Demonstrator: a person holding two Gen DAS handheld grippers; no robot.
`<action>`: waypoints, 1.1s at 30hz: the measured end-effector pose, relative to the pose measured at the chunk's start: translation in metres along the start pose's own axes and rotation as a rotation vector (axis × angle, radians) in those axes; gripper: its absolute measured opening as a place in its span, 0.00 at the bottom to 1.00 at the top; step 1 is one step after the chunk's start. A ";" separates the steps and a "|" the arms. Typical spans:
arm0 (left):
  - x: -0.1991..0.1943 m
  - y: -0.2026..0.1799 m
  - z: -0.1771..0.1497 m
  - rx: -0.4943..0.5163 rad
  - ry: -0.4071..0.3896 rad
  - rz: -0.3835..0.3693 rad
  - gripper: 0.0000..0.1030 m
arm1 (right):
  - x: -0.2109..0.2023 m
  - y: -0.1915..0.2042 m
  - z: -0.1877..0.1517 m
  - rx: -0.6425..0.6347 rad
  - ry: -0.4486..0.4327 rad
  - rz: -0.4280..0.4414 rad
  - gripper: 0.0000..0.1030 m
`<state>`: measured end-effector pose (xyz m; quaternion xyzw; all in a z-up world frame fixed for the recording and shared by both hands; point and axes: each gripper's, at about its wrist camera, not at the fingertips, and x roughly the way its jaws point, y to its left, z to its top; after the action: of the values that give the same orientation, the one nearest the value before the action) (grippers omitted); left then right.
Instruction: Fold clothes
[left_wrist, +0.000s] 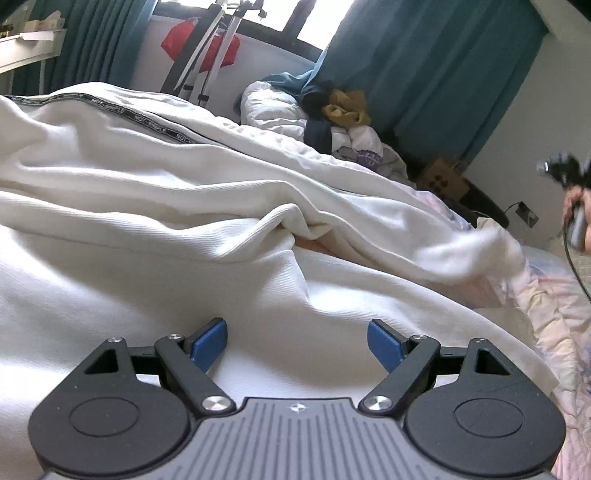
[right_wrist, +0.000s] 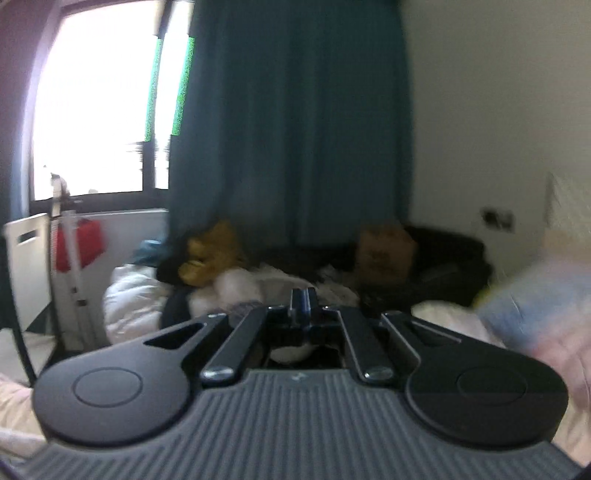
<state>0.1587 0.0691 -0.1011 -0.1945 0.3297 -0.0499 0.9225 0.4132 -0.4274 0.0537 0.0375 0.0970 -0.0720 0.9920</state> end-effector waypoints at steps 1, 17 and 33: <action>0.002 0.000 0.000 0.000 0.003 0.001 0.82 | 0.002 -0.016 -0.014 0.058 0.042 0.003 0.03; 0.000 -0.004 -0.008 0.023 -0.011 -0.003 0.84 | -0.017 -0.087 -0.232 1.123 0.562 0.036 0.13; -0.016 -0.012 -0.020 0.027 -0.020 0.014 0.84 | 0.000 -0.102 -0.264 1.359 0.384 0.107 0.68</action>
<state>0.1335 0.0552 -0.1013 -0.1802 0.3209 -0.0457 0.9287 0.3481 -0.5050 -0.2104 0.6649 0.2017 -0.0597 0.7167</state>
